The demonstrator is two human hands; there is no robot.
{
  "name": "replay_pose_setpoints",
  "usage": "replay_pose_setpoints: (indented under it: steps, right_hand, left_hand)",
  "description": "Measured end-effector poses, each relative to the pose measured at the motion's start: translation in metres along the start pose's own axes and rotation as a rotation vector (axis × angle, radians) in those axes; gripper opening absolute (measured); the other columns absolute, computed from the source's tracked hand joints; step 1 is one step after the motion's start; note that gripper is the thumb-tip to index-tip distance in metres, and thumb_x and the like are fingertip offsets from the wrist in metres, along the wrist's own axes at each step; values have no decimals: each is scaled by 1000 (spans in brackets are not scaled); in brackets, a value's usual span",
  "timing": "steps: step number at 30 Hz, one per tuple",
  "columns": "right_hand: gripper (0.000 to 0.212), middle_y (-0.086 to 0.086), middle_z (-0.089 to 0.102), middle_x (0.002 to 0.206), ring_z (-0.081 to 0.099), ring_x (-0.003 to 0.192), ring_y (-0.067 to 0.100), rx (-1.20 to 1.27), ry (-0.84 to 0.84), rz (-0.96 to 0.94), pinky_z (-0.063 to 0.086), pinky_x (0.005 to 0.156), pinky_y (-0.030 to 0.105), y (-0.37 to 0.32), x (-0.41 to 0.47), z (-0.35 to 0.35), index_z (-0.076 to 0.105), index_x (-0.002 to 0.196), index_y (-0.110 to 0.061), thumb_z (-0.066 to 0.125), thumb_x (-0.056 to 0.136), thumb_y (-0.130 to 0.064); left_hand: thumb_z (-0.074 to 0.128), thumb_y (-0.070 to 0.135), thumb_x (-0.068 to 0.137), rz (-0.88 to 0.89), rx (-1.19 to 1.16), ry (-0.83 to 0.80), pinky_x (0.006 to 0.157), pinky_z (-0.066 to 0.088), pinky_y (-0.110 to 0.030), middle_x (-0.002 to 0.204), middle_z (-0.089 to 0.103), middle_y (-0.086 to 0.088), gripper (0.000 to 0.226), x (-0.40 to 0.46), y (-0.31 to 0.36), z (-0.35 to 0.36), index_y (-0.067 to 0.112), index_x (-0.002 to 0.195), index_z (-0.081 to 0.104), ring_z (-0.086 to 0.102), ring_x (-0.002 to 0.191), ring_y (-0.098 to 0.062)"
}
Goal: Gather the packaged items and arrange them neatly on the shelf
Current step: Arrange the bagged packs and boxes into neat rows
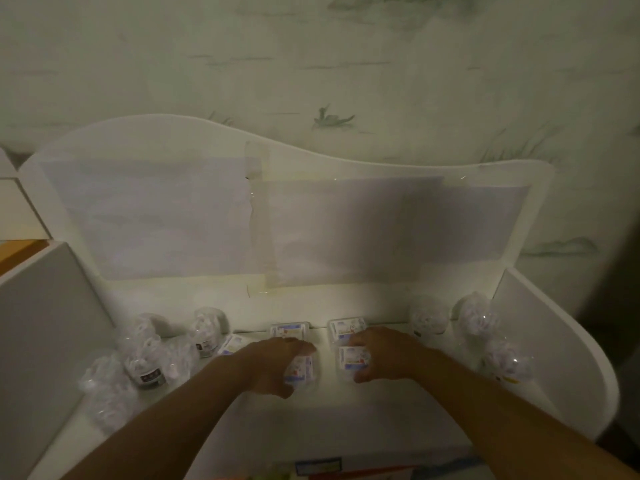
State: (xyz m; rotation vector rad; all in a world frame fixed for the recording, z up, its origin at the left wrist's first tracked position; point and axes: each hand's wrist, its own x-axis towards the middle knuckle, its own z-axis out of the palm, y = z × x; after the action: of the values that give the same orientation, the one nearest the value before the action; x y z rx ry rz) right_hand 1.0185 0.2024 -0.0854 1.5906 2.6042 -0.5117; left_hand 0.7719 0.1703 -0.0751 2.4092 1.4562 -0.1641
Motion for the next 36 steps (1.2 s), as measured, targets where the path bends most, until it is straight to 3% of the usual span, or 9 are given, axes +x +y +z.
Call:
replay_pose_setpoints:
  steps: [10, 22, 36]
  right_hand:
    - [74, -4, 50, 144, 53, 123, 17, 54, -7, -32, 47, 96, 31, 1, 10, 8, 47, 141, -27, 73, 75, -51]
    - [73, -1, 54, 139, 56, 117, 17, 38, -3, -36, 46, 89, 28, 5, 7, 10, 49, 138, -25, 75, 75, -50]
    - [79, -1, 44, 145, 44, 130, 19, -30, 24, -38, 42, 102, 34, 3, 4, 8, 43, 144, -30, 74, 75, -52]
  left_hand:
    - [72, 39, 79, -75, -24, -23, 101, 42, -30, 137, 48, 2, 75, 3, -9, 5, 28, 143, 35, 49, 121, -15]
    - [72, 36, 80, -56, -3, -29, 100, 39, -27, 137, 48, -1, 75, 2, -7, 1, 26, 144, 34, 48, 122, -18]
    - [71, 41, 79, -99, 71, 18, 104, 41, -32, 139, 46, -1, 75, 2, -11, 4, 26, 144, 36, 47, 123, -20]
